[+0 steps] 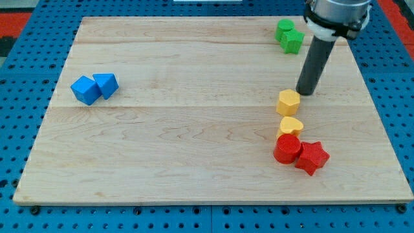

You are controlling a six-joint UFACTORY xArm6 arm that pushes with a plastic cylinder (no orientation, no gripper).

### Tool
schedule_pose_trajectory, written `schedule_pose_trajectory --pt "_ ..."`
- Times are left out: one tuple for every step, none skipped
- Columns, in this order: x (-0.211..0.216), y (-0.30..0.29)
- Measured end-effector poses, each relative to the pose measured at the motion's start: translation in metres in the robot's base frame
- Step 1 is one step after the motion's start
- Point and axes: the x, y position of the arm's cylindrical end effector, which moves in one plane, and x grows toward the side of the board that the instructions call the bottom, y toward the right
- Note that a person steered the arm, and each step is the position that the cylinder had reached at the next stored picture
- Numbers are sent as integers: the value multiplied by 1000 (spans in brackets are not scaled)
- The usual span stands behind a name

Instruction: Separate the green blocks from each other

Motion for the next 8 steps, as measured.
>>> schedule_pose_trajectory --pt "-13 -60" --pt "29 -61" --pt "52 -24" --pt "52 -15" --pt "-39 23" --pt "-116 107" --pt "-190 138" --pt "-206 99"
